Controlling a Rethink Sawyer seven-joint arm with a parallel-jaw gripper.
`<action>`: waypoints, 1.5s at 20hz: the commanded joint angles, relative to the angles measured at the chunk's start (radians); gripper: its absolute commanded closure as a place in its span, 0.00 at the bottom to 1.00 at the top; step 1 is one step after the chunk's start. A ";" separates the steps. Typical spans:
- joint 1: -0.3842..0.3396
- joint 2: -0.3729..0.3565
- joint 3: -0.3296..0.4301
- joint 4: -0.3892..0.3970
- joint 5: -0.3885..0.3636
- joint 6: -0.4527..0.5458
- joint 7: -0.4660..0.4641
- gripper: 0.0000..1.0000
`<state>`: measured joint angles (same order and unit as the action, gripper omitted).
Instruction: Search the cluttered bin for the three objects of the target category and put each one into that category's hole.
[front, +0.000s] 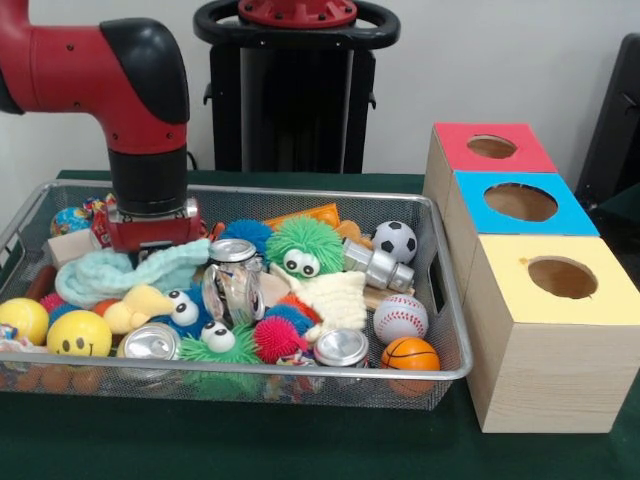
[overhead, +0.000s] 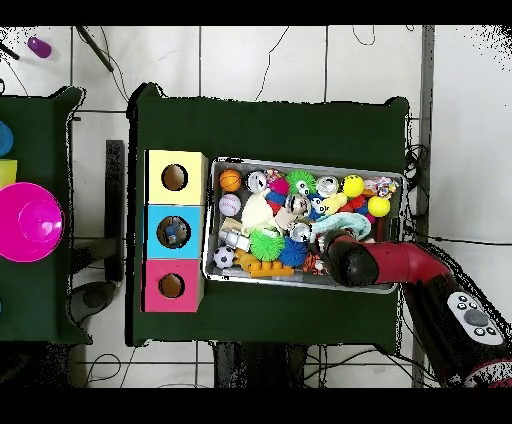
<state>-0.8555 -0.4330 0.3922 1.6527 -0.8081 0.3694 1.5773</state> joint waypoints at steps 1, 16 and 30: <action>0.057 0.089 0.105 -0.253 0.075 0.247 -0.163 0.00; -0.055 -0.361 0.154 0.229 0.250 0.426 -0.110 0.00; -0.048 -0.396 0.153 0.210 0.257 0.543 -0.172 0.00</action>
<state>-0.9087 -0.8800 0.4774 1.8436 -0.5318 0.8858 1.5773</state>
